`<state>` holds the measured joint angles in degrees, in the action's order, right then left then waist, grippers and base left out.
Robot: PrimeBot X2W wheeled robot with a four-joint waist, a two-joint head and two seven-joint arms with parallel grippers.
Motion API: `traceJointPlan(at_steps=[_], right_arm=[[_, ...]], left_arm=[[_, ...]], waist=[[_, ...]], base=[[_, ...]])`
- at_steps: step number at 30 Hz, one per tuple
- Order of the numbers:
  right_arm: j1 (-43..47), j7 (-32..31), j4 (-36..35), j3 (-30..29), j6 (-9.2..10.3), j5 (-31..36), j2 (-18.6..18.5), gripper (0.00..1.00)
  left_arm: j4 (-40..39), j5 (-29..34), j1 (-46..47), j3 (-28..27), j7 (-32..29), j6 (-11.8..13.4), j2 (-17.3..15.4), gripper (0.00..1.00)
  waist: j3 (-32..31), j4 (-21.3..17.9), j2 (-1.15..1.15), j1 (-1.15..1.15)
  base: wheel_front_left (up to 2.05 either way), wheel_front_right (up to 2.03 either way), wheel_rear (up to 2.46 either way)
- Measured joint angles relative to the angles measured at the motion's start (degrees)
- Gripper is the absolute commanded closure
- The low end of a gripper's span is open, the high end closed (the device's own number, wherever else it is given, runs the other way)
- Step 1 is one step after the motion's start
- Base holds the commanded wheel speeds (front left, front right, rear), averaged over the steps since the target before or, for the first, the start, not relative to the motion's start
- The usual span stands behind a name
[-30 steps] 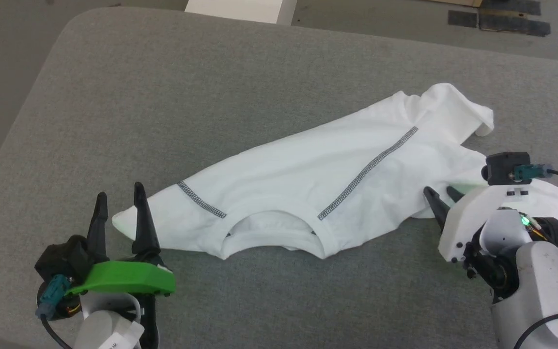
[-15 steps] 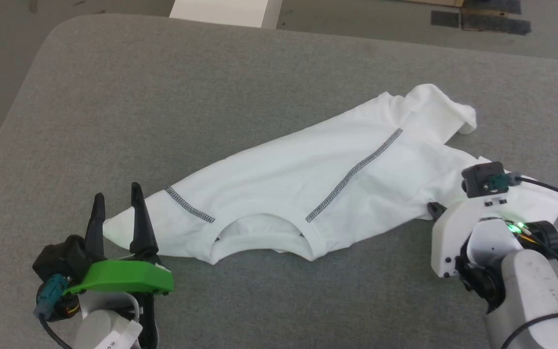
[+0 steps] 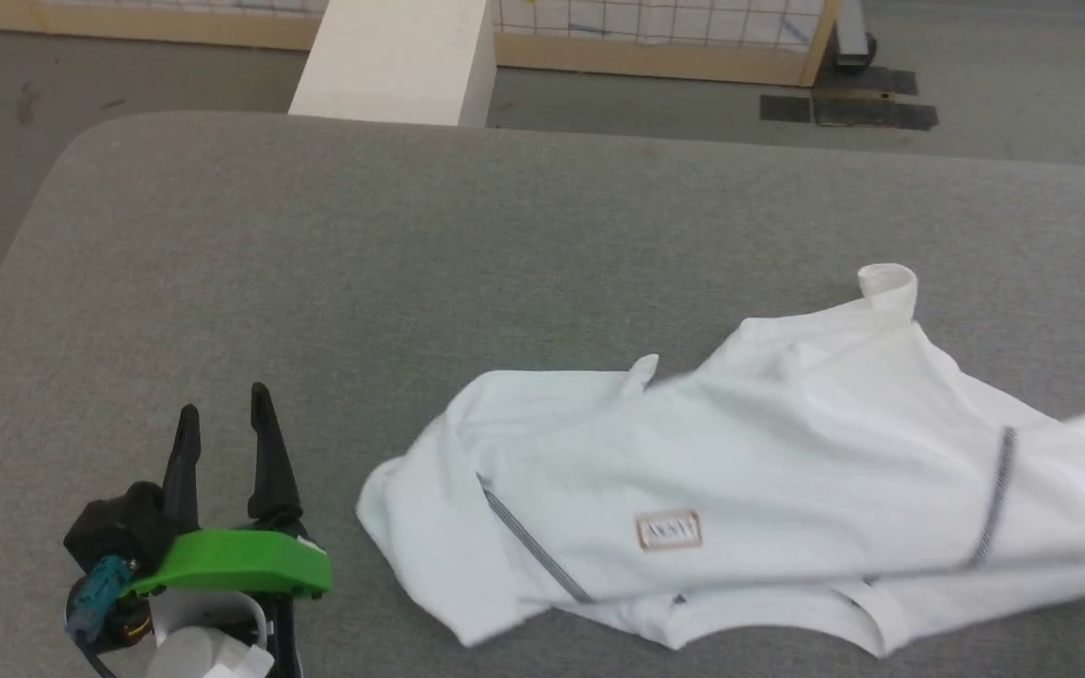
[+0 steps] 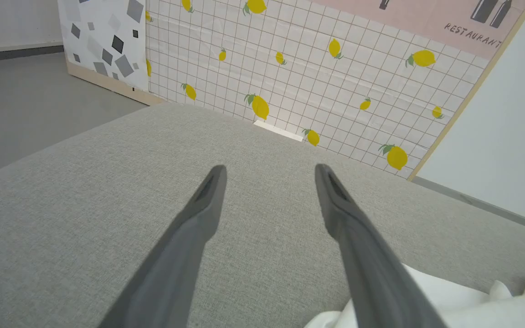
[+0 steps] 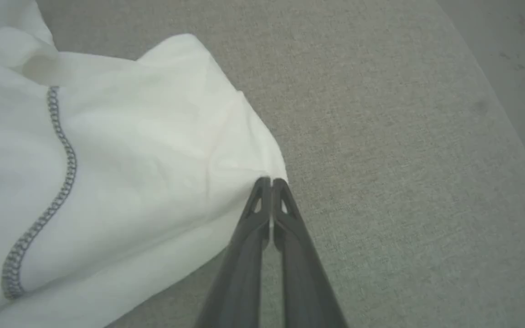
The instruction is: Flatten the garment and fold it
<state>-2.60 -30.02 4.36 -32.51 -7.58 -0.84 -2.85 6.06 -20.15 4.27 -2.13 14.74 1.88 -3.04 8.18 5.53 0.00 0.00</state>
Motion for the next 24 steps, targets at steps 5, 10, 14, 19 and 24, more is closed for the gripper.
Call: traceJointPlan(at_steps=[5, 10, 14, 19, 24], right_arm=[[1.4, 4.7, 2.5, -2.2, 0.00, -3.6, 0.0, 0.00], [1.6, 15.0, 2.1, 1.0, 0.01, -6.0, -0.1, 0.00], [2.9, 20.8, 1.2, 6.5, 0.00, -7.3, 0.0, 0.00], [3.8, 21.1, 0.1, 10.6, 0.01, -8.6, 0.0, 0.00], [3.8, 21.0, -1.7, 13.1, 0.01, -9.2, 0.0, 0.00]], left_arm=[[1.2, 0.1, -0.6, 0.5, 0.0, -0.4, 0.0, 0.00], [3.3, 1.6, -0.7, 2.3, 0.0, -1.8, 0.0, 0.00], [6.8, 4.4, 0.2, 7.7, -4.9, -3.4, -0.1, 0.00], [9.5, 5.1, 3.3, 12.5, -15.9, -3.7, 0.0, 0.00], [10.5, 5.6, 6.8, 14.9, -26.3, -1.0, 0.0, 0.00]], waist=[[-0.4, -1.4, 0.00, 0.00], [-1.0, -2.3, 0.00, 0.00], [-1.8, -3.0, 0.00, 0.00], [-2.3, -3.6, 0.00, 0.00], [-2.2, -4.1, 0.00, 0.00]], base=[[0.00, 0.00, 0.00], [0.00, 0.00, 0.00], [0.00, 0.00, 0.00], [0.00, 0.00, 0.00], [0.00, 0.00, 0.00]])
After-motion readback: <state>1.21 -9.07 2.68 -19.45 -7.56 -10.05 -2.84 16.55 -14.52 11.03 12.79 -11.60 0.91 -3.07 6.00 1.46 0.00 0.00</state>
